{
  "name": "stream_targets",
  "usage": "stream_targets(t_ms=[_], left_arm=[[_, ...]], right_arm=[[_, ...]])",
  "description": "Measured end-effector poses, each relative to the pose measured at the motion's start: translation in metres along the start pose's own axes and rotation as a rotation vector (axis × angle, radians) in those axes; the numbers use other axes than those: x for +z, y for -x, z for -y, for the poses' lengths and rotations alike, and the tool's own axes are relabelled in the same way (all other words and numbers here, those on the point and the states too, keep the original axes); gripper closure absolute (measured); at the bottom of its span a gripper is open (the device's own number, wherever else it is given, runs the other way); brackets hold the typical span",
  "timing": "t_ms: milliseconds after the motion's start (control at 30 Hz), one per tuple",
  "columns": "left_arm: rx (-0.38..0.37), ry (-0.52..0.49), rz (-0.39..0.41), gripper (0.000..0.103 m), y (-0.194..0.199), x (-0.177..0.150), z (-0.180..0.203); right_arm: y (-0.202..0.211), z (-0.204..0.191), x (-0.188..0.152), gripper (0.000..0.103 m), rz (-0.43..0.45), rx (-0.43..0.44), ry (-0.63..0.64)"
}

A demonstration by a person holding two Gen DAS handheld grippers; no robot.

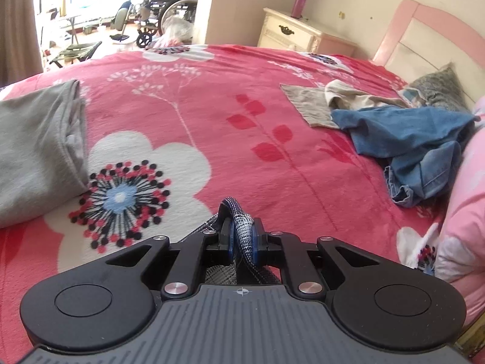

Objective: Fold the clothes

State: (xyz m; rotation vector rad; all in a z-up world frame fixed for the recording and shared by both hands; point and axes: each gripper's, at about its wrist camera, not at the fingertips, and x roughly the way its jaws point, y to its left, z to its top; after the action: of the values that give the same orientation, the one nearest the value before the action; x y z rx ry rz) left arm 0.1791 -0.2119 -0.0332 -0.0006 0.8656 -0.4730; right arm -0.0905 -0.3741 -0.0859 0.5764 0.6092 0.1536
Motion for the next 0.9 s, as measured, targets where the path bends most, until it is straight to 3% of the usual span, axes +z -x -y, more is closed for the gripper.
stream_targets(t_ms=[67,133,200,233,400,533,667,733,767,833,900], left_arm=[[-0.004,-0.039,-0.01,0.09,-0.006,-0.003,0.004],[-0.007,-0.08,-0.028,0.074,-0.014,-0.007,0.006],[-0.013,-0.092,-0.043,0.064,-0.015,-0.01,0.006],[-0.025,-0.081,-0.044,0.063,-0.012,-0.01,0.002],[-0.078,-0.052,0.015,0.051,0.027,-0.008,-0.022],[-0.1,-0.058,0.076,0.05,0.069,-0.01,-0.046],[-0.121,-0.166,0.017,0.05,0.093,-0.044,-0.057],[-0.127,-0.229,-0.026,0.05,0.101,-0.071,-0.055],[-0.129,-0.258,-0.052,0.05,0.103,-0.087,-0.053],[-0.131,-0.297,-0.098,0.05,0.105,-0.115,-0.051],[-0.125,-0.325,-0.113,0.05,0.107,-0.138,-0.051]], right_arm=[[-0.006,0.01,-0.005,0.087,-0.041,-0.03,-0.025],[-0.009,0.022,-0.01,0.077,-0.082,-0.065,-0.063],[-0.009,0.034,-0.012,0.064,-0.108,-0.101,-0.102],[-0.005,0.038,-0.011,0.063,-0.103,-0.109,-0.109],[0.033,0.035,0.011,0.064,0.027,-0.189,0.003],[0.028,0.012,0.015,0.069,0.034,-0.129,0.124],[0.014,-0.015,0.014,0.069,0.012,-0.054,0.26],[-0.008,-0.009,0.003,0.072,-0.099,-0.133,0.282],[-0.012,-0.009,0.0,0.08,-0.13,-0.17,0.299],[-0.02,-0.008,-0.006,0.085,-0.188,-0.246,0.334],[-0.003,-0.027,0.009,0.086,-0.102,-0.208,0.392]])
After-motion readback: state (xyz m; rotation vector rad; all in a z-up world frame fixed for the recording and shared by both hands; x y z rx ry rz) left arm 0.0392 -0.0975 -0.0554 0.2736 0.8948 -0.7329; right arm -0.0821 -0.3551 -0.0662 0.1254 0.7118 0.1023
